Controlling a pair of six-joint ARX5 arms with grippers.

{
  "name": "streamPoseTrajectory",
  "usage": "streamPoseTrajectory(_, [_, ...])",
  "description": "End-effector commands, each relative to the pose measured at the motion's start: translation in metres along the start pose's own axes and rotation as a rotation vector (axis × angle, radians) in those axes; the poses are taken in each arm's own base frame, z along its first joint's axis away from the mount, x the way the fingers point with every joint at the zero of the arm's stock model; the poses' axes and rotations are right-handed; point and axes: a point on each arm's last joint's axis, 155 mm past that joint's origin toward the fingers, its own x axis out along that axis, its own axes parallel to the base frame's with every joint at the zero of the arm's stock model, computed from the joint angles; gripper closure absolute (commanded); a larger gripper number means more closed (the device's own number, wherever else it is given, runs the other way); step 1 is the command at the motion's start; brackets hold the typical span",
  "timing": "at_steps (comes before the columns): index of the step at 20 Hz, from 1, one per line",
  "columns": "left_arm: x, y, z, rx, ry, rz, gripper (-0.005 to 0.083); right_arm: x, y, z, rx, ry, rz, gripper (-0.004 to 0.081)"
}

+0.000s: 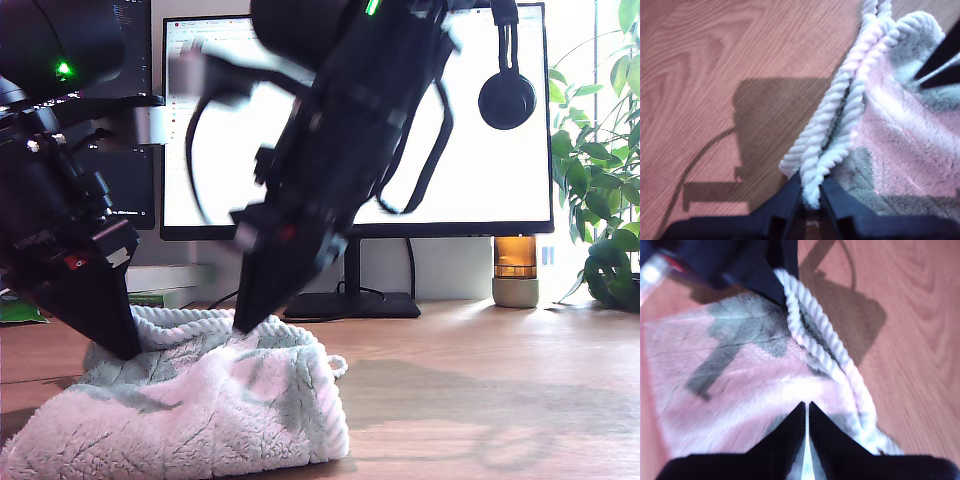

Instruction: Fold the tea towel to a neat square and place it to the right

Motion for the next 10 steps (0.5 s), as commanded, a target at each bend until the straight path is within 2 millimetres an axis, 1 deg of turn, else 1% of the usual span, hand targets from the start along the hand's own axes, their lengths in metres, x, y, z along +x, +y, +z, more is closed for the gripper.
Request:
streamPoseTrajectory(1, [0.003, 0.001, -0.004, -0.001, 0.010, -0.001, 0.0797, 0.012, 0.000, -0.009, 0.009, 0.023, 0.008, 0.0780])
streamPoseTrajectory(3, [0.003, 0.001, -0.004, -0.001, 0.010, -0.001, 0.0798, 0.019, 0.002, -0.015, 0.012, 0.043, 0.018, 0.0780])
streamPoseTrajectory(5, [0.003, 0.001, -0.004, -0.001, 0.010, 0.001, 0.0797, 0.022, 0.002, -0.017, 0.013, 0.048, 0.020, 0.0780])
streamPoseTrajectory(6, [0.003, 0.002, -0.003, -0.001, 0.008, 0.005, 0.0779, 0.023, 0.002, -0.017, 0.013, 0.049, 0.022, 0.0780])
streamPoseTrajectory(10, [0.003, 0.008, 0.002, 0.001, -0.011, 0.034, 0.0557, 0.023, 0.002, -0.017, 0.014, 0.048, 0.021, 0.0780])
